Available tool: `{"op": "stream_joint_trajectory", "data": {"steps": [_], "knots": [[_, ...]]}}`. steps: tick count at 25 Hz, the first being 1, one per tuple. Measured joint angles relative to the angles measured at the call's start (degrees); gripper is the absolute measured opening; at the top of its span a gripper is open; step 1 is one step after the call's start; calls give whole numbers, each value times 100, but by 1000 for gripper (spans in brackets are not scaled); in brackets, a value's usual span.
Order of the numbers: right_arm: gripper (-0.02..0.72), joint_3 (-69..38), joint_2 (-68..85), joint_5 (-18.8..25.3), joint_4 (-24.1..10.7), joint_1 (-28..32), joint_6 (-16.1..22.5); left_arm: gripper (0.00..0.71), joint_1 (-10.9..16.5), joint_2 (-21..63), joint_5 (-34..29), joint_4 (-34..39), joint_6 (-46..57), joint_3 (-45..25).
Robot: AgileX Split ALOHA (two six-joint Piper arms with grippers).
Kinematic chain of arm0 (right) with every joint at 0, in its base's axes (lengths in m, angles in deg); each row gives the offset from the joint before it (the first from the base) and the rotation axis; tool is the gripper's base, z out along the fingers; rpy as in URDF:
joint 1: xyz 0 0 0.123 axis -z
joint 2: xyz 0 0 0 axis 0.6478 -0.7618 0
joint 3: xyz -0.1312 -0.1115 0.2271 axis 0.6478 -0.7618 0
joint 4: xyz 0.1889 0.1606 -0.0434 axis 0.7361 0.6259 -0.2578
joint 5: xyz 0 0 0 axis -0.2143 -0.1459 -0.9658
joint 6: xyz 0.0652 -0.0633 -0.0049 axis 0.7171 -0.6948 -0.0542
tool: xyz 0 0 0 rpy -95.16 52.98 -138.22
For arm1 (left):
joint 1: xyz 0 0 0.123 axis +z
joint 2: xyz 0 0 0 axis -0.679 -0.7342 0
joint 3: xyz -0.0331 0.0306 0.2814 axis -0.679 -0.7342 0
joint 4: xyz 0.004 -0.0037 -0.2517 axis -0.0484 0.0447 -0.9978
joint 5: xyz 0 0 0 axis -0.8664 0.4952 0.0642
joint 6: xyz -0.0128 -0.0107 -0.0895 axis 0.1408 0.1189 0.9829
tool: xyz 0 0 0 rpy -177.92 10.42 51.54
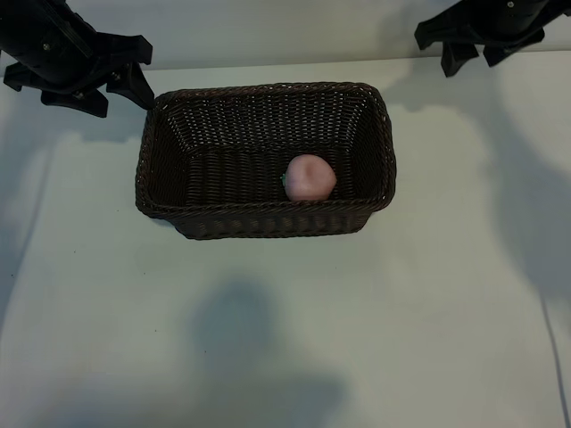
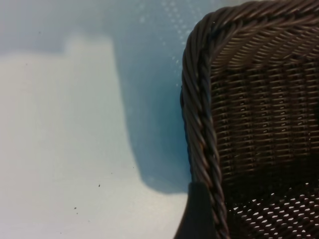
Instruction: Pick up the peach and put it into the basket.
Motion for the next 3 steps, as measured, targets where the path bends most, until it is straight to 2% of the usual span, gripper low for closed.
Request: {"op": "stream_joint_trajectory", "data": {"steps": [3], "knots": [[514, 0, 0, -294, 0, 0, 0, 592, 0, 0, 0, 0, 0, 0]]}}
